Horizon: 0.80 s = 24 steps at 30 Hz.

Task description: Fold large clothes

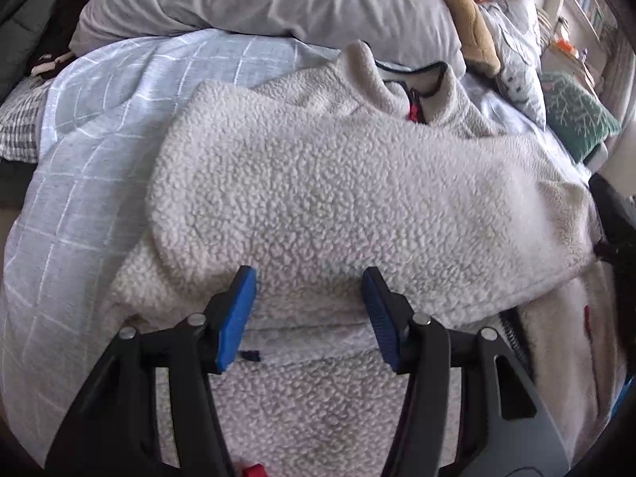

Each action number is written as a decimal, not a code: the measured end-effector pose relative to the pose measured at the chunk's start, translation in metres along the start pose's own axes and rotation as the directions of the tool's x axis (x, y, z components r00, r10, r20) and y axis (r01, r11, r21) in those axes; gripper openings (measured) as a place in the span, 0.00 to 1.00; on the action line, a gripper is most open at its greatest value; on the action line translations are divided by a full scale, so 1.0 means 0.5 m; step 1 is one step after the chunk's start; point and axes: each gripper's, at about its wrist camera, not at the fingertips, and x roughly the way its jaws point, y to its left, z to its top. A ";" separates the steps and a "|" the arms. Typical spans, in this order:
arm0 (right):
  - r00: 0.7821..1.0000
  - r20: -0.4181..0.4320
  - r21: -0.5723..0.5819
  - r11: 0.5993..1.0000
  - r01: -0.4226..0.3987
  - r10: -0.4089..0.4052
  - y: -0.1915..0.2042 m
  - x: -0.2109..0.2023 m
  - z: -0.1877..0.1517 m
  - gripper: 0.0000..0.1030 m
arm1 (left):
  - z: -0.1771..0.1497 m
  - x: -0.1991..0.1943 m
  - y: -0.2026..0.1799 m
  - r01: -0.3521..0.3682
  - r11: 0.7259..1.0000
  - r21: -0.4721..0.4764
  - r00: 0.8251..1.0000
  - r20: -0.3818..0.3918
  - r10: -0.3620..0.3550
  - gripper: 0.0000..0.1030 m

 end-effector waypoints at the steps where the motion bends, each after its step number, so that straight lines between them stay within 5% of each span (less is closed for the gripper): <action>1: 0.986 -0.061 -0.052 0.987 0.151 -0.154 0.008 0.006 -0.004 0.13 | -0.002 0.001 -0.003 -0.010 1.000 0.009 1.000 0.004 0.010 0.56; 3: 0.909 -0.127 -0.127 0.915 0.383 -0.398 0.003 0.027 -0.019 0.13 | -0.003 0.000 -0.007 -0.021 1.000 0.017 1.000 0.005 0.021 0.56; 4: 0.899 -0.124 -0.136 0.905 0.404 -0.420 -0.002 0.025 -0.025 0.13 | -0.002 -0.003 -0.007 -0.022 1.000 0.015 1.000 0.004 0.022 0.56; 5: 0.931 -0.095 -0.086 0.935 0.345 -0.352 -0.012 0.005 -0.031 0.14 | 0.002 -0.008 -0.008 -0.024 1.000 0.012 1.000 0.004 0.024 0.56; 8: 0.959 0.039 -0.016 0.959 0.282 -0.281 -0.011 -0.047 -0.030 0.23 | 0.019 -0.026 -0.012 -0.022 1.000 0.011 0.999 0.049 0.022 0.56; 15: 0.919 0.283 -0.271 0.896 0.353 -0.276 0.136 0.002 0.009 0.24 | 0.038 -0.019 0.023 -0.053 0.997 -0.054 0.996 0.070 0.057 0.57; 17: 0.913 0.289 -0.284 0.884 0.370 -0.289 0.129 0.035 0.022 0.24 | 0.024 0.005 0.054 -0.071 0.993 -0.093 0.997 0.029 0.074 0.57; 20: 0.909 0.178 -0.212 0.887 0.410 -0.378 0.056 0.103 0.044 0.21 | 0.011 0.015 0.075 -0.068 0.993 -0.095 0.997 0.015 0.070 0.57; 24: 0.934 0.153 -0.222 0.910 0.351 -0.323 0.044 0.080 0.031 0.26 | 0.024 -0.028 0.069 -0.119 0.989 -0.091 0.993 -0.028 0.117 0.57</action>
